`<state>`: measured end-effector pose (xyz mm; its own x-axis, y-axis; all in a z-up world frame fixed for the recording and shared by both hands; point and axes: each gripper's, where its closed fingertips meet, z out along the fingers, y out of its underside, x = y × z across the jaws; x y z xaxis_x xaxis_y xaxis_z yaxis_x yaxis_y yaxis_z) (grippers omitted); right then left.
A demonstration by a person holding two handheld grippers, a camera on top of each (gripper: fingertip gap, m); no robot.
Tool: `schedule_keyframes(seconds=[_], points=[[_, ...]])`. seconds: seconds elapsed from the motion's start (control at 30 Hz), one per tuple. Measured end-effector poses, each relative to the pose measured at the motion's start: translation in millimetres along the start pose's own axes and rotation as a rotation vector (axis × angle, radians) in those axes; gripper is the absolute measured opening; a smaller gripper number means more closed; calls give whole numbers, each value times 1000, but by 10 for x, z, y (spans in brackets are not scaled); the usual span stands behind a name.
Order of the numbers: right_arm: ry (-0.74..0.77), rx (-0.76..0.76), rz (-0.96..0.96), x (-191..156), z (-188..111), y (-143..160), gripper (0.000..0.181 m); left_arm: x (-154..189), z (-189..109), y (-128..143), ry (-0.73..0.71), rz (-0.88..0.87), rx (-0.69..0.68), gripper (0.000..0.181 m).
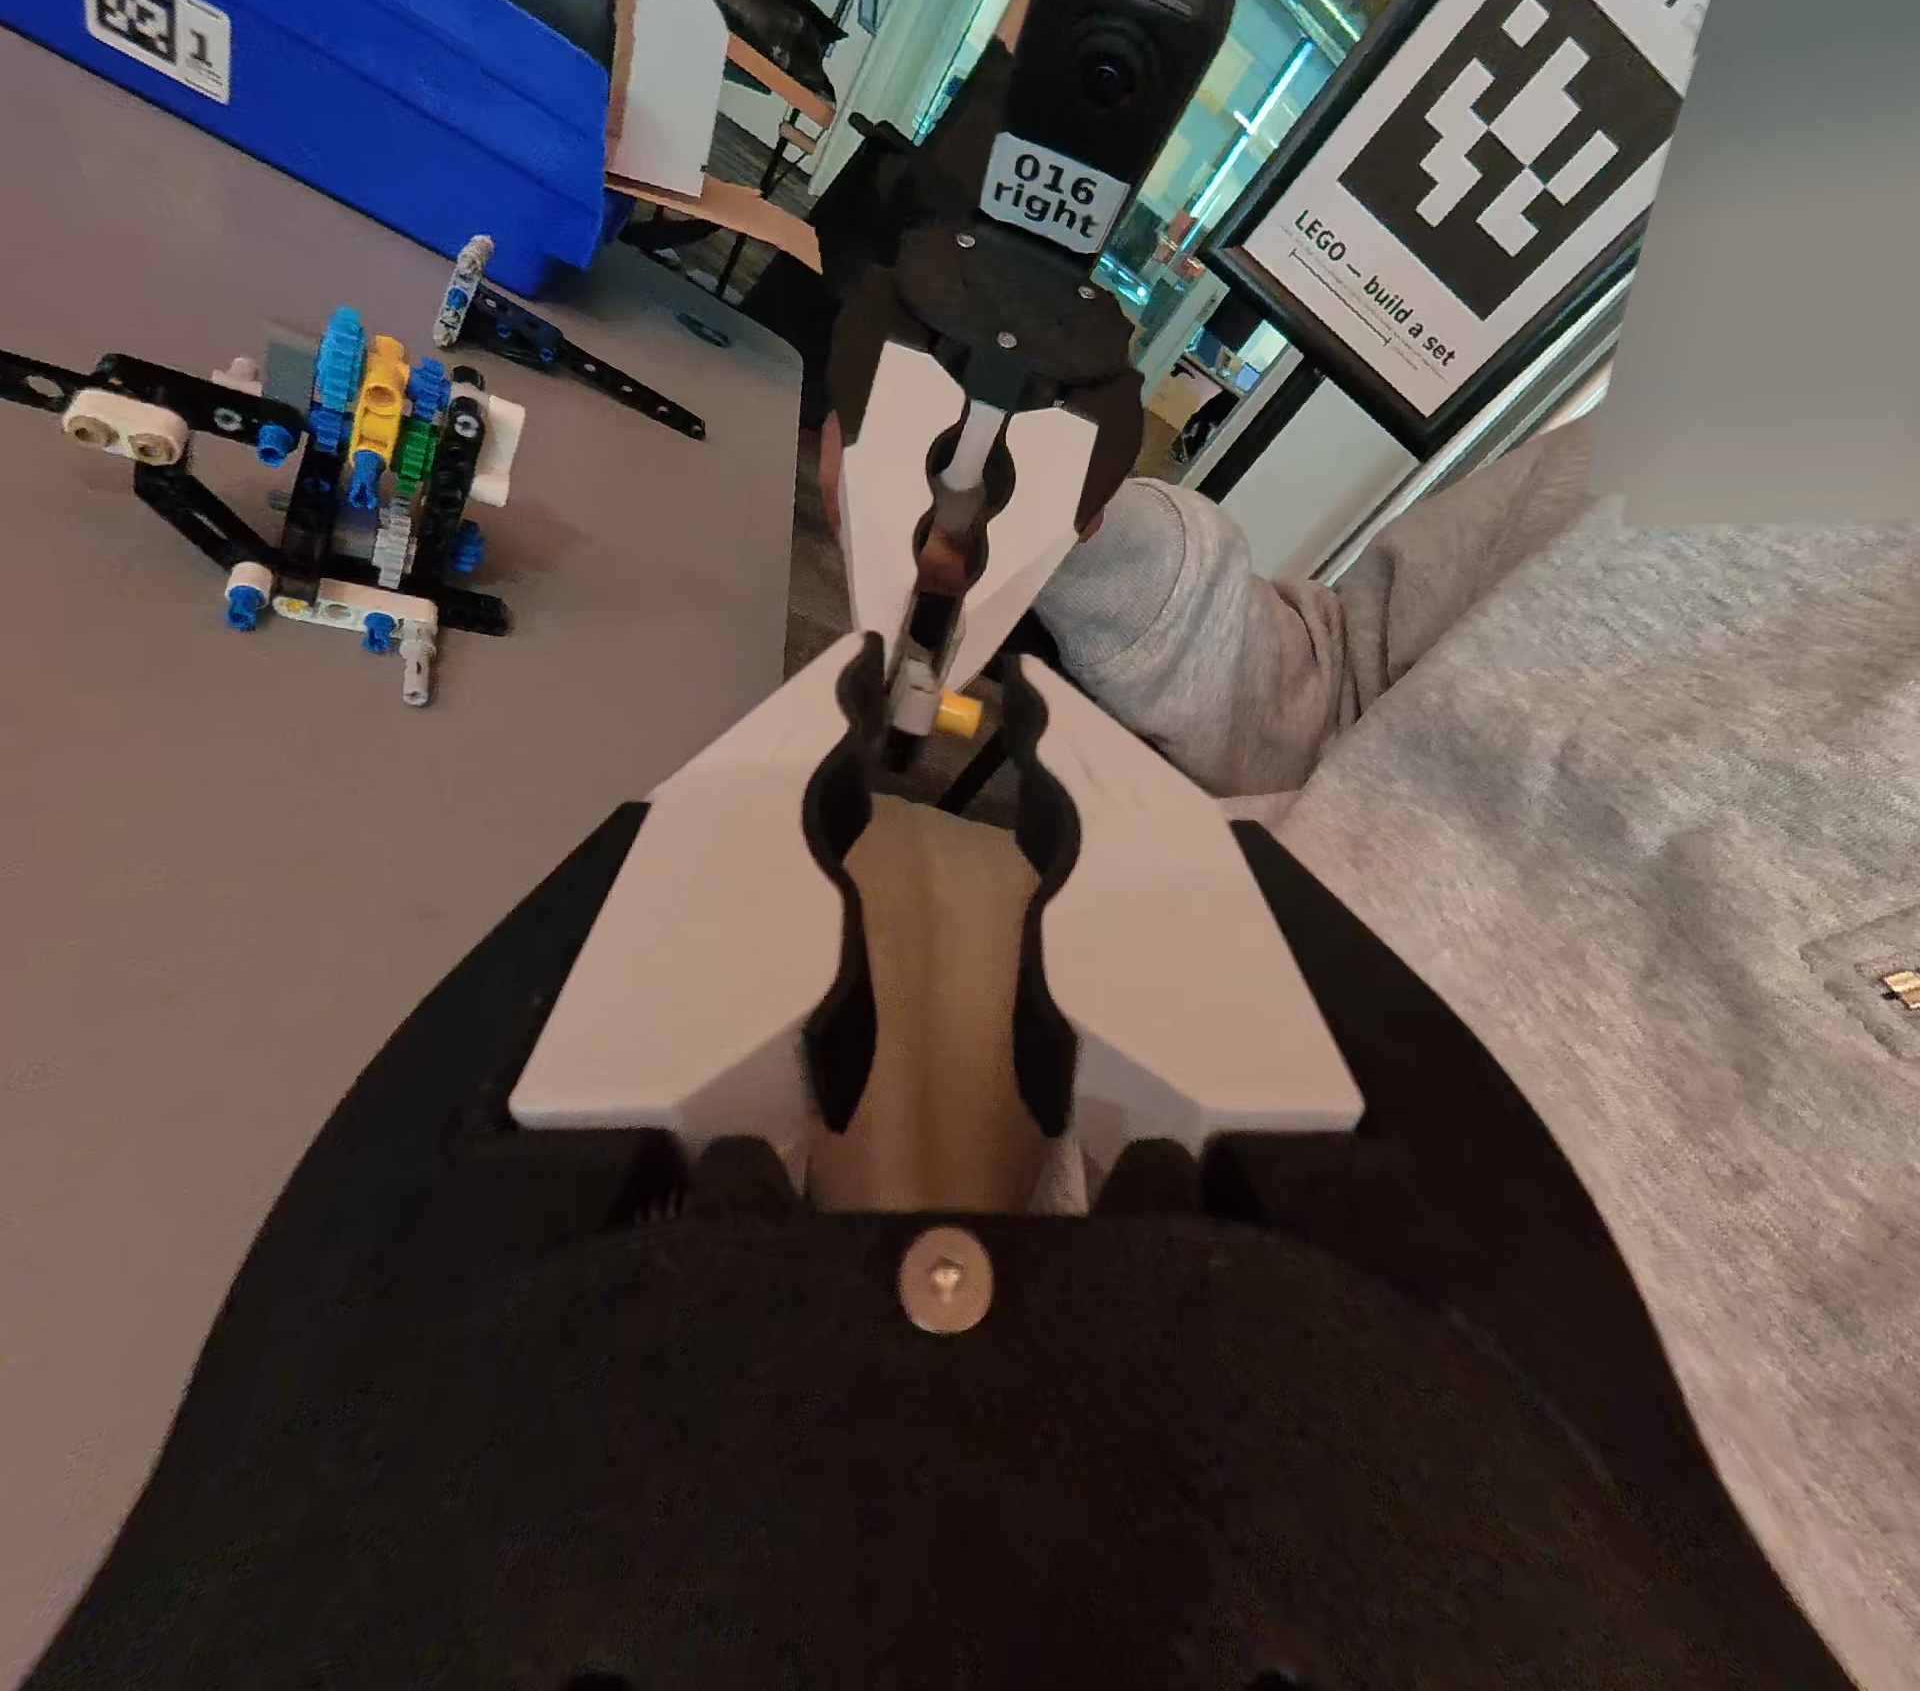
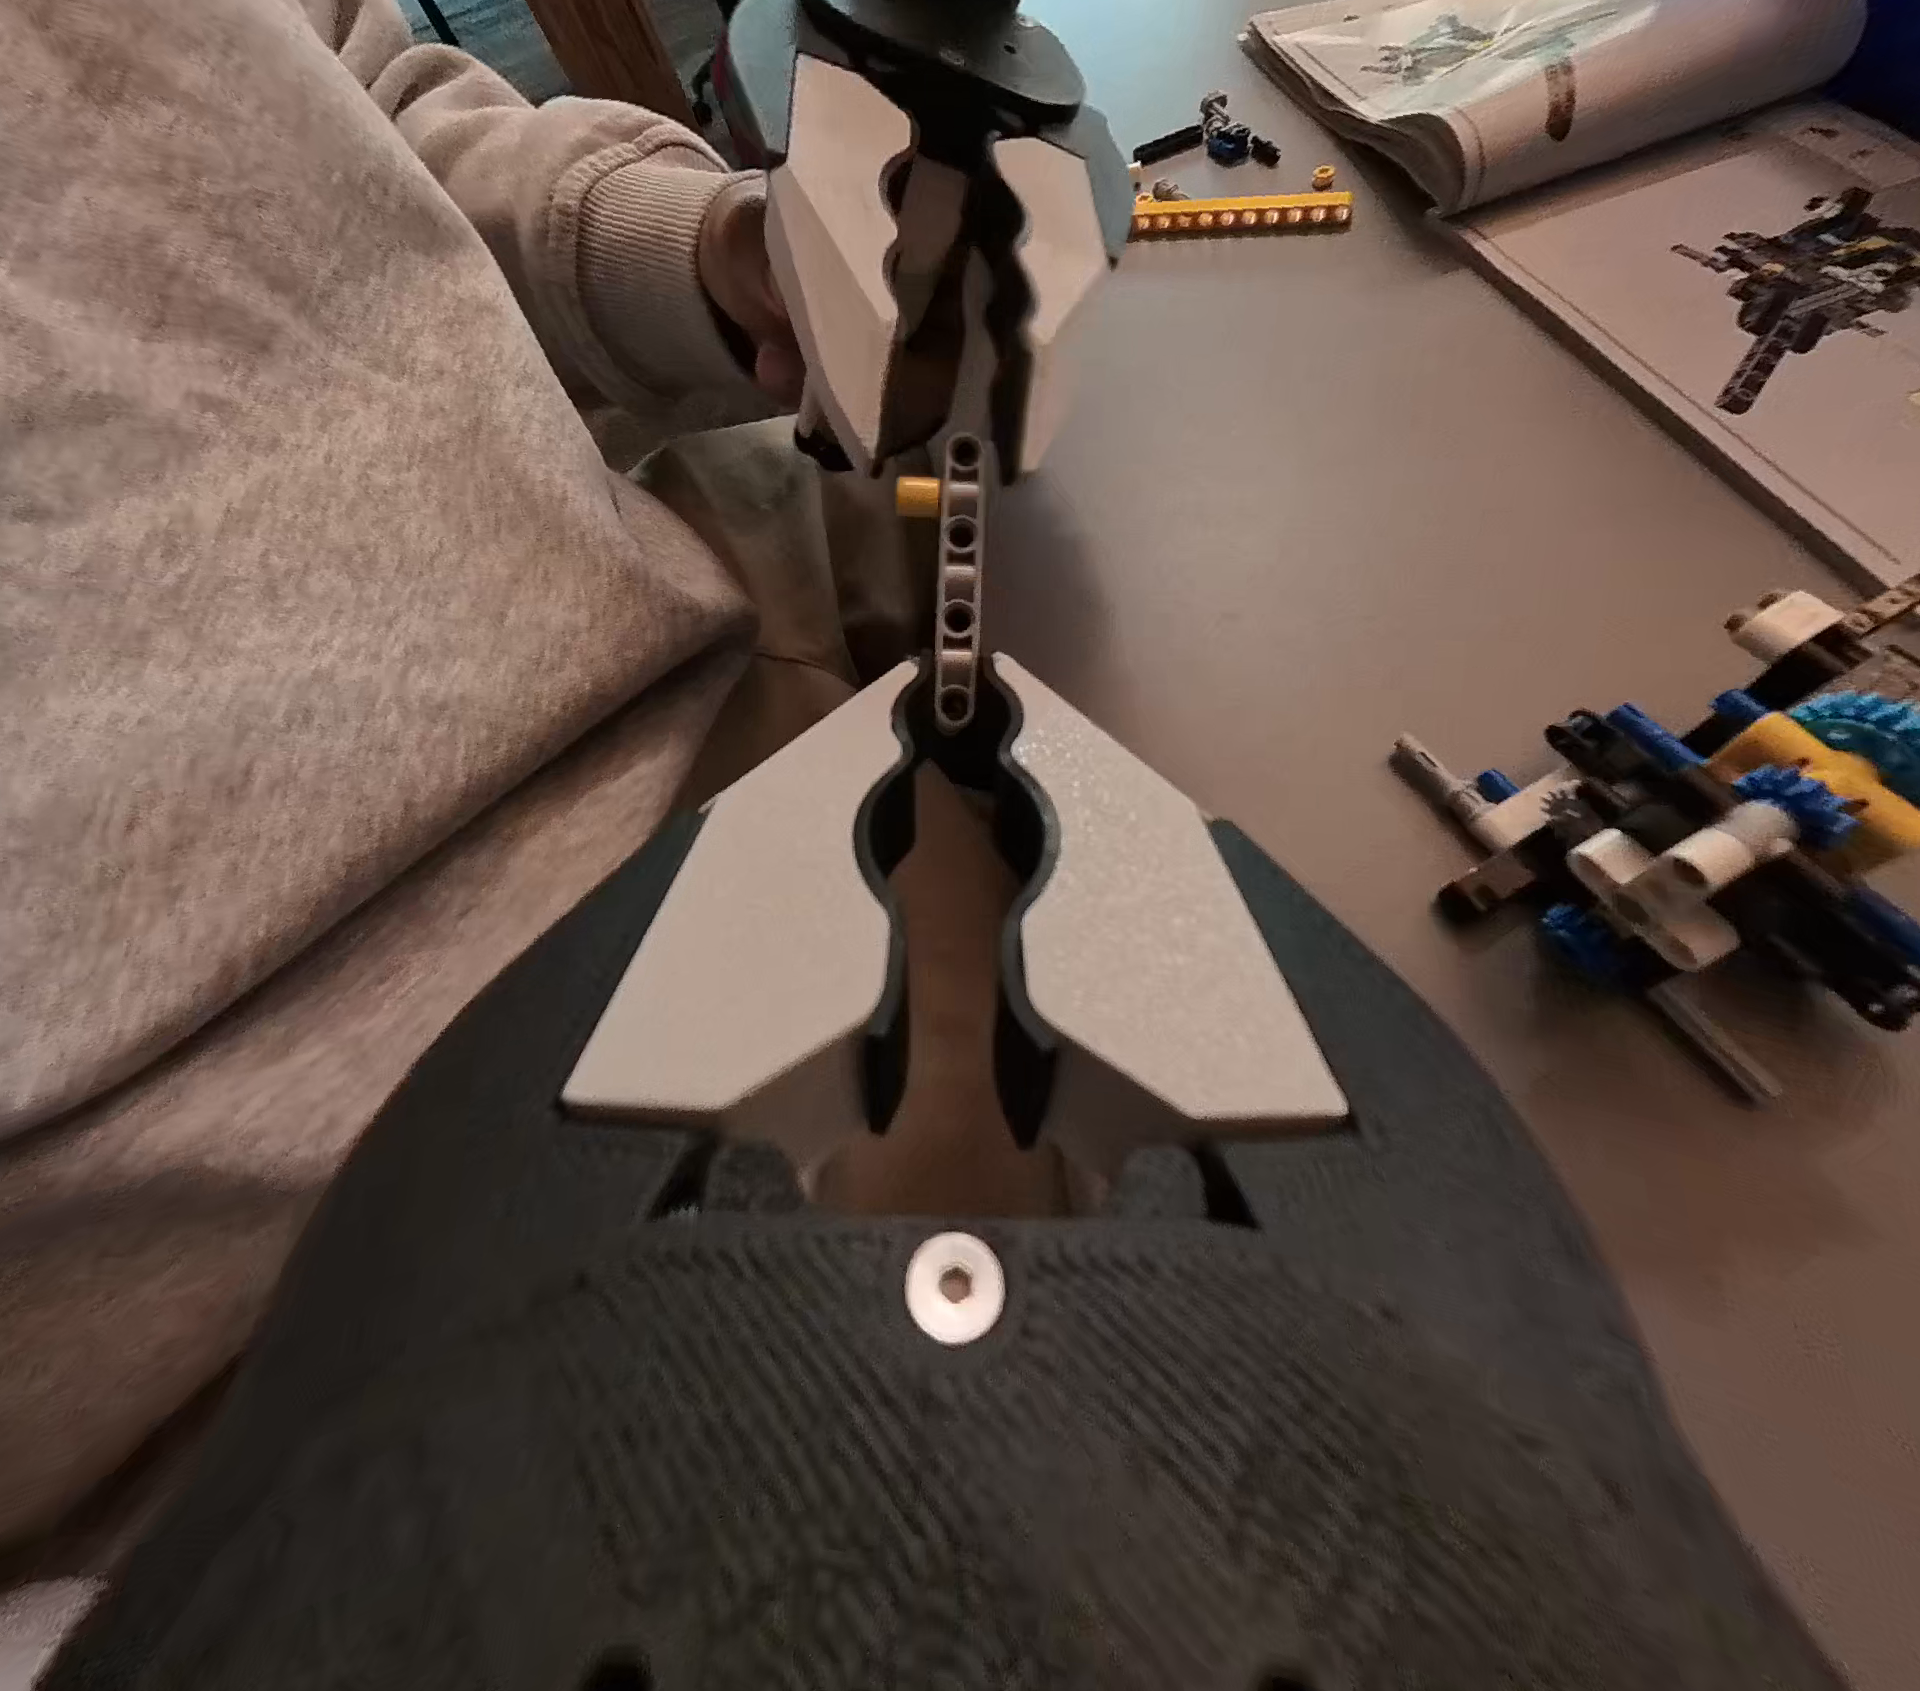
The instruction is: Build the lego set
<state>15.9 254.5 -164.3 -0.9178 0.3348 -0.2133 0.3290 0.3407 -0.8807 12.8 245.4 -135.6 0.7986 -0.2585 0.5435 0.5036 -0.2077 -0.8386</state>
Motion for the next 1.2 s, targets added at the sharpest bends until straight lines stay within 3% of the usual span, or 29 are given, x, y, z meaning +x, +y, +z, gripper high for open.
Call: schedule_keyframes(seconds=[0.17, 0.7, 1.2], points=[[6, -23, -36, -31, -10, 39, 6, 37, 22, 112, 69, -53, -69, 14], [-15, 115, 22, -64, -129, -144, 6, 73, -5, 60, 109, -58, -60, 11], [-57, 122, 47, -81, -108, -113, 6, 68, -22, 100, 138, -73, -85, 18]])
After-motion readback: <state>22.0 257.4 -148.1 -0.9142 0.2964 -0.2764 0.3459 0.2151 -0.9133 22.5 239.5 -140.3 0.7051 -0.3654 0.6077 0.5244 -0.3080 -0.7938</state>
